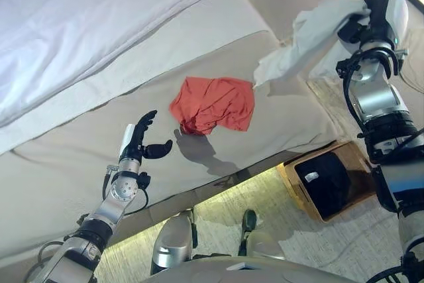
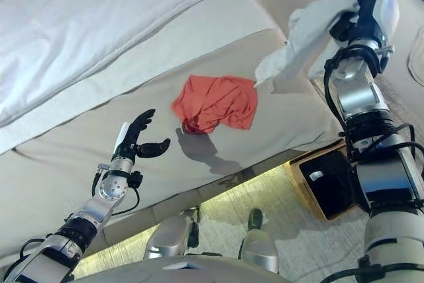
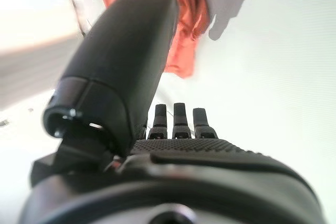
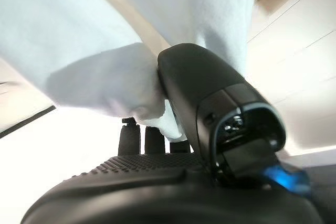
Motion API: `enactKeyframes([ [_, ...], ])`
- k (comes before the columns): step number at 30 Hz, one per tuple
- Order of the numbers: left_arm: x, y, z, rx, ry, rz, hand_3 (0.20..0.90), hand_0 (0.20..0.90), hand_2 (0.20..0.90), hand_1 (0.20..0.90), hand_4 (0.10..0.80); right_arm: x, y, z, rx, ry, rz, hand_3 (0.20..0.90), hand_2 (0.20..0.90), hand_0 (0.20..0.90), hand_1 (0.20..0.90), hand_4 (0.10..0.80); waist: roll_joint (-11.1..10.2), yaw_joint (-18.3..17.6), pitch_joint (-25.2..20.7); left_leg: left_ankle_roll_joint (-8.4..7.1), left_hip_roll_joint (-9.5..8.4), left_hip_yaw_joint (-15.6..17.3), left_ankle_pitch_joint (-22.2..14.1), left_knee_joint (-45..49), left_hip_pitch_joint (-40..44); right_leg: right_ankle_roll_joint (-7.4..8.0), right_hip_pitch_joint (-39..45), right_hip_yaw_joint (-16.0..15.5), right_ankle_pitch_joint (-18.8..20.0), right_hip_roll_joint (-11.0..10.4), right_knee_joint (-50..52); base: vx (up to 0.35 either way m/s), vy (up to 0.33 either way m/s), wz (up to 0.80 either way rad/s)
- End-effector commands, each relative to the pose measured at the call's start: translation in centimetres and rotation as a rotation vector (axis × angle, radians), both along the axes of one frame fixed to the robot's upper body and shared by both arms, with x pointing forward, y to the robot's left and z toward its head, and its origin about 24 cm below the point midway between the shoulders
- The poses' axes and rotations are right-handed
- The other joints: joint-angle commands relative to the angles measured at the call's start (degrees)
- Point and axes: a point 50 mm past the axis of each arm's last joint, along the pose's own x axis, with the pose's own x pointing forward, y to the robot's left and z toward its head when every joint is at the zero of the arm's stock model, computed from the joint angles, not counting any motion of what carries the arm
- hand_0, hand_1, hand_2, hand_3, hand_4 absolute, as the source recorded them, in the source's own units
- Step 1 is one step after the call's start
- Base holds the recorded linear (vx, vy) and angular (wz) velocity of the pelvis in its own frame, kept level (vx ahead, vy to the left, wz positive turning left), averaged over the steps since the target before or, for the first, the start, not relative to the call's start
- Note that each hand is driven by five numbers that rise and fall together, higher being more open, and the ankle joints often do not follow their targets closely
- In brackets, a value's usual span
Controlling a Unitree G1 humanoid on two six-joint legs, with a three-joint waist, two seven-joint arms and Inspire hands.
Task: Pick up the clothes from the bed and place them into the basket
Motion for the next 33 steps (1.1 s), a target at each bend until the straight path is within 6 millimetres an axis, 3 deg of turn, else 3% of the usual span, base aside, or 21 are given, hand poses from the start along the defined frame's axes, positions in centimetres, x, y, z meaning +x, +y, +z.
enactKeyframes([
  [1,0.2,-0.7,0.1,-0.001,-0.055,-0.019,0.9,0.9,0.9,0.9,0.8,-2.0,-2.7,3.5,-0.144,-0.139,-0.099,0.2,0.3,0.3,0.3,0.1,-0.08,-1.35,-11.83,-3.17,4.01,0.15,-9.05,0.04,4.72,-0.73,-4.69,1.34,1.39,0.89,2.3,-0.02,-0.013,-0.19],
  [9,0.8,-1.4,0.3,0.002,-0.056,-0.039,0.9,0.9,0.9,0.9,0.8,-3.6,-5.4,0.6,-0.115,-0.023,-0.164,0.2,0.3,0.3,0.3,0.1,-0.27,-5.15,-11.91,-3.66,4.73,3.22,-10.01,0.04,5.98,-0.8,-5.16,4.18,2.24,2.31,0.51,-0.015,-0.021,-0.24],
  [23,1.4,-2.8,0.8,0.009,-0.058,-0.122,0.9,0.9,0.9,0.9,0.8,-6.1,-8.4,-7.5,0.024,0.236,-0.261,0.2,0.3,0.3,0.3,0.1,1.28,-8.57,-10.78,-4.17,5.37,5.6,-10.25,0.04,6.73,-1.24,-6.05,6.38,2.52,3.52,0.28,-0.002,-0.048,-0.14],
  [33,1.8,-4.1,1.1,-0.003,-0.072,-0.179,0.9,0.9,0.9,0.9,0.8,-5.9,-9.3,-8.7,0.019,0.35,-0.26,0.2,0.3,0.3,0.3,0.1,4.03,-8.88,-9.68,-4.29,4.75,5.67,-10.29,0.04,6.69,-1.41,-6.46,6.72,2.28,3.28,0.39,-0.009,-0.011,-0.02],
])
